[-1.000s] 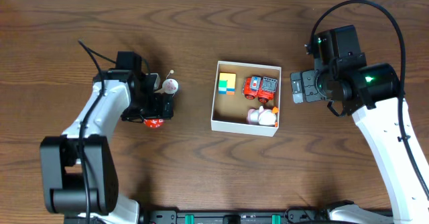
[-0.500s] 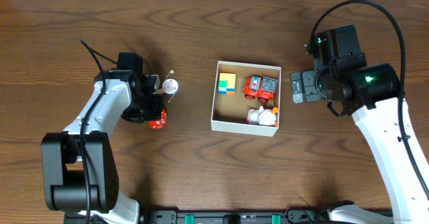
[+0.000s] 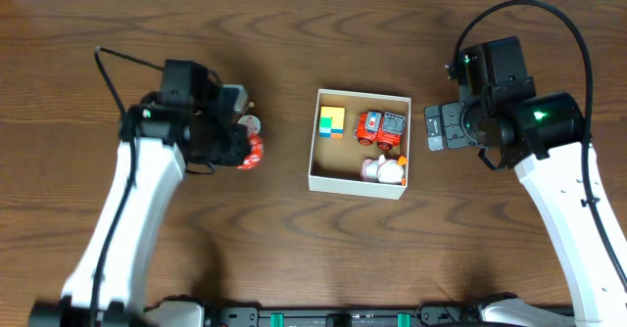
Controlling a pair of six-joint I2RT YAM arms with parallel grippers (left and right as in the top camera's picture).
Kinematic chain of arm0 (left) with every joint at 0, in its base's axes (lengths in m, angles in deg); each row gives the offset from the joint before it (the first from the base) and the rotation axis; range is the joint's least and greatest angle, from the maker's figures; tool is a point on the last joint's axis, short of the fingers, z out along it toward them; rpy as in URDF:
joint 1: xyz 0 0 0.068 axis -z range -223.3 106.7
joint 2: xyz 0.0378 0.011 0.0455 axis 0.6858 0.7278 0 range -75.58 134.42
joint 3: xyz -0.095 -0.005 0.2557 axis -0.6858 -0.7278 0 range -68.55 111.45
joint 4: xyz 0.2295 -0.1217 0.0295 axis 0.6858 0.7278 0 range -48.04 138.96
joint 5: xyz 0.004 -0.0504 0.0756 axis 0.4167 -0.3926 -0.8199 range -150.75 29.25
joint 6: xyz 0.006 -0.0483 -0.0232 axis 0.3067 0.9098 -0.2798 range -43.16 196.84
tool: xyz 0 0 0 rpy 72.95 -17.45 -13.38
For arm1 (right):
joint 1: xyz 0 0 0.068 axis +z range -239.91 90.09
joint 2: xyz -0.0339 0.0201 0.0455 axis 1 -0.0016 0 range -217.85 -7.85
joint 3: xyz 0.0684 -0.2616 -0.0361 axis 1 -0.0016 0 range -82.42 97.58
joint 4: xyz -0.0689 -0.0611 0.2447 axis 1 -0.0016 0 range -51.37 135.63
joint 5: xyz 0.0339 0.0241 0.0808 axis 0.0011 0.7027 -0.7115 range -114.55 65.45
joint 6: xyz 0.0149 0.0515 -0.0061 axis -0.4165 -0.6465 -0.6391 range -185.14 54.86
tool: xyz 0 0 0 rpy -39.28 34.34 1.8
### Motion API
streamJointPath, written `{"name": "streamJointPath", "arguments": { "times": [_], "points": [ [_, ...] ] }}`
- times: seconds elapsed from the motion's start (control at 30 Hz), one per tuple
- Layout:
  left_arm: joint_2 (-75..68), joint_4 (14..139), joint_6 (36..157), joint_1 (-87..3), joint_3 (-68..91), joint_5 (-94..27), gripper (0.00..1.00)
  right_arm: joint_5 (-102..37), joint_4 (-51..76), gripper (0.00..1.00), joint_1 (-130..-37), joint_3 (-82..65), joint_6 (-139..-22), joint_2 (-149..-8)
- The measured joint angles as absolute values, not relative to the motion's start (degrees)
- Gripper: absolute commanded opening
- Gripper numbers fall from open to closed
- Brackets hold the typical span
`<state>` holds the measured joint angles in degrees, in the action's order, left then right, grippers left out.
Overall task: Pack container
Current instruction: 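Carry the red ball right and lower it into the box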
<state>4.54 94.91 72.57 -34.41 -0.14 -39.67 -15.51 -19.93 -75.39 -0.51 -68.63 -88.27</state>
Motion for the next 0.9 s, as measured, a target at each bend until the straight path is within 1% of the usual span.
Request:
{"name": "streamJointPath", "arguments": {
  "times": [0.13, 0.3, 0.5, 0.67, 0.9],
  "points": [
    [1.48, 89.75, 73.95, -26.74, -0.10, -38.46, 0.06, -15.51, -19.91, 0.99, -75.39, -0.51, -68.63, -88.27],
    [1.72, 82.36, 74.47, -17.36, -0.08, -38.70, 0.06, -15.51, -19.93, 0.99, -75.39, -0.51, -68.63, -88.27],
    [4.78, 75.98, 74.73, -8.31, -0.06, -45.90, 0.06, -15.51, -19.93, 0.99, -75.39, -0.51, -68.63, -88.27],
    [10.94, 75.79, 74.93, -4.75, -0.06, -51.03, 0.06, -15.49, -19.91, 0.99, -75.39, -0.51, -68.63, -88.27],
    [18.02, 76.33, 74.97, -4.40, -0.06, -53.57, 0.06, -15.49, -19.93, 0.99, -75.39, -0.51, -68.63, -88.27]
  ]
}}
